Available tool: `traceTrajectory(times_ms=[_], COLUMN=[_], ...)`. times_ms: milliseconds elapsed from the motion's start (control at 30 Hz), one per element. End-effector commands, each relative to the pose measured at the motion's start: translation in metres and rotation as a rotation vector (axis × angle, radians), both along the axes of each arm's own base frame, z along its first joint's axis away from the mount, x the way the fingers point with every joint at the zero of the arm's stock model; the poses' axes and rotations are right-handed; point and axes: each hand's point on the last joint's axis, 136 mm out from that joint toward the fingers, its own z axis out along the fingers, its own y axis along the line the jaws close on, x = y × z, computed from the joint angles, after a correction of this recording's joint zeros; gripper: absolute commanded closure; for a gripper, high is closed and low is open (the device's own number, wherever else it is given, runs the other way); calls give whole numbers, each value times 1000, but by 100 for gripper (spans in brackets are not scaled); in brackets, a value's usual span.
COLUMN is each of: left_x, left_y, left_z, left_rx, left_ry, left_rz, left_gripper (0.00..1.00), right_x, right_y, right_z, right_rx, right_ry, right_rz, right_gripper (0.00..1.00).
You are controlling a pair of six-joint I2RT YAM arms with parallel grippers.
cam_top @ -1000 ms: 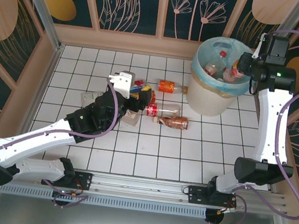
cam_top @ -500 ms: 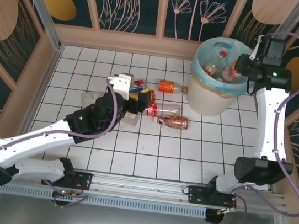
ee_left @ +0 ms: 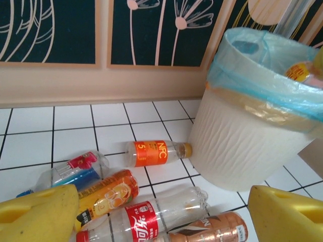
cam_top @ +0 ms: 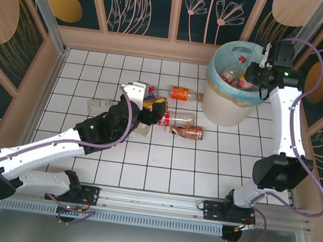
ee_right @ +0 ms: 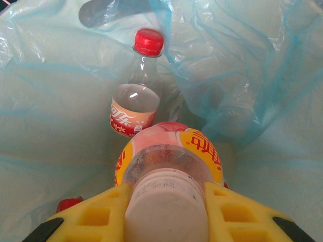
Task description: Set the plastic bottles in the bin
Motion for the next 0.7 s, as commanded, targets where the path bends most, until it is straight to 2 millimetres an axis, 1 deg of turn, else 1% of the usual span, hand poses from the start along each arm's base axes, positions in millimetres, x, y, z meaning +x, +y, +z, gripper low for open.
traceTrajectory(times_ms=[0,167,233,333,400,467,667], left_x=[0,2,2,3,4,4,4], left_y=[-6,-10,-12,-13,-14,-14,-18], left_z=[-2,-7,-7,-6,-4,-4,-7], left_rx=[-1,2,0,4,4,6,-1], left_ry=[18,25,25,24,20,19,18], left_rz=[-16,-16,-19,-23,-22,-21,-34], left_gripper=[13,13,13,13,13,13,13], right_x=[-6,2,5,7,4,0,-17], right_y=[4,7,8,13,20,25,39], right_z=[-31,-39,-39,-22,-3,10,34], right_rx=[11,19,24,37,34,22,5], right_ry=[115,141,144,112,69,48,57], right_rz=[27,37,41,47,56,58,69], right_gripper=[100,100,100,100,100,100,100])
